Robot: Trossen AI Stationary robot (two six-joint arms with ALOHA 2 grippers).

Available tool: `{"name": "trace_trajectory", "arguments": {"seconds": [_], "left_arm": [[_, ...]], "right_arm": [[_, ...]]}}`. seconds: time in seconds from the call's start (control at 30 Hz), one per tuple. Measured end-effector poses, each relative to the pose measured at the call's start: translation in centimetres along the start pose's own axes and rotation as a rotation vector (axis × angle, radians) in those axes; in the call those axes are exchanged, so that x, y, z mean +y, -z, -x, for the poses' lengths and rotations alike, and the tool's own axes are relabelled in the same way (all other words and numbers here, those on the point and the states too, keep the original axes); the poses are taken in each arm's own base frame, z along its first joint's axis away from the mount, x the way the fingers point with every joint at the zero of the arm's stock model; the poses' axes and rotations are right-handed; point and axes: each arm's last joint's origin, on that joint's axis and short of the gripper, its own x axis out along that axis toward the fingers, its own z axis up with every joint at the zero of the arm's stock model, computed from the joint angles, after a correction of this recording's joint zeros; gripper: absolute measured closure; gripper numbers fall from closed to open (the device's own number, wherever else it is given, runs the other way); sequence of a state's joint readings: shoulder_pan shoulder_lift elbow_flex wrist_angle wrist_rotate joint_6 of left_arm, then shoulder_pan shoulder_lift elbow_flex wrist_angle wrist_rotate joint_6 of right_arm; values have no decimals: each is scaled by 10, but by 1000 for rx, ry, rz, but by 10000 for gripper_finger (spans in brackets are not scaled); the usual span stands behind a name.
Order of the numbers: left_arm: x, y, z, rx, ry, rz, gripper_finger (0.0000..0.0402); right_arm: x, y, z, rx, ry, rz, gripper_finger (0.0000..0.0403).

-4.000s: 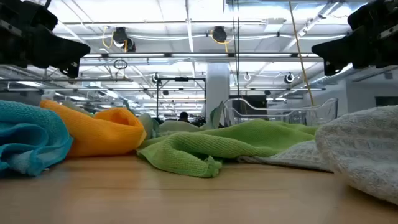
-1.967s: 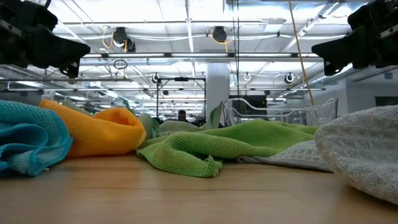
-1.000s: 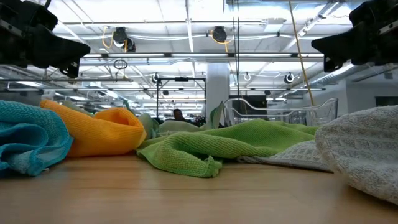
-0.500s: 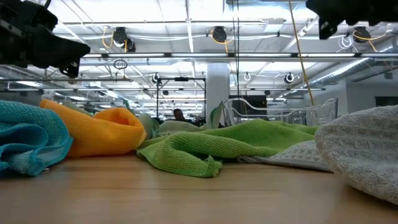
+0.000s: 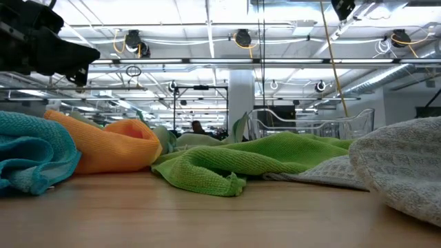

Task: Fold microfiber towels
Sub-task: Fold the green microfiber cloth

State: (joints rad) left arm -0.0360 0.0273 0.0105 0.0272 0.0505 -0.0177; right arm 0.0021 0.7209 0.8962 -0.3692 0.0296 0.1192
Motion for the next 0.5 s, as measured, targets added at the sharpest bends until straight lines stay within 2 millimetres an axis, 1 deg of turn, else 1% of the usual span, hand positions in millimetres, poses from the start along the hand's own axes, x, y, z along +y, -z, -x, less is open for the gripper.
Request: {"name": "trace_trajectory", "arguments": {"seconds": [0.23, 0.37, 0.5], "left_arm": [[0, -1, 0, -6, 0, -7, 371], [0, -4, 0, -41, -2, 56, 371], [0, -16, 2, -100, -6, 79, 371]], "right_arm": [[2, -24, -8, 78, 39, 3, 403], [3, -26, -17, 132, 42, -2, 403], [4, -23, -25, 166, 35, 21, 403]]}}
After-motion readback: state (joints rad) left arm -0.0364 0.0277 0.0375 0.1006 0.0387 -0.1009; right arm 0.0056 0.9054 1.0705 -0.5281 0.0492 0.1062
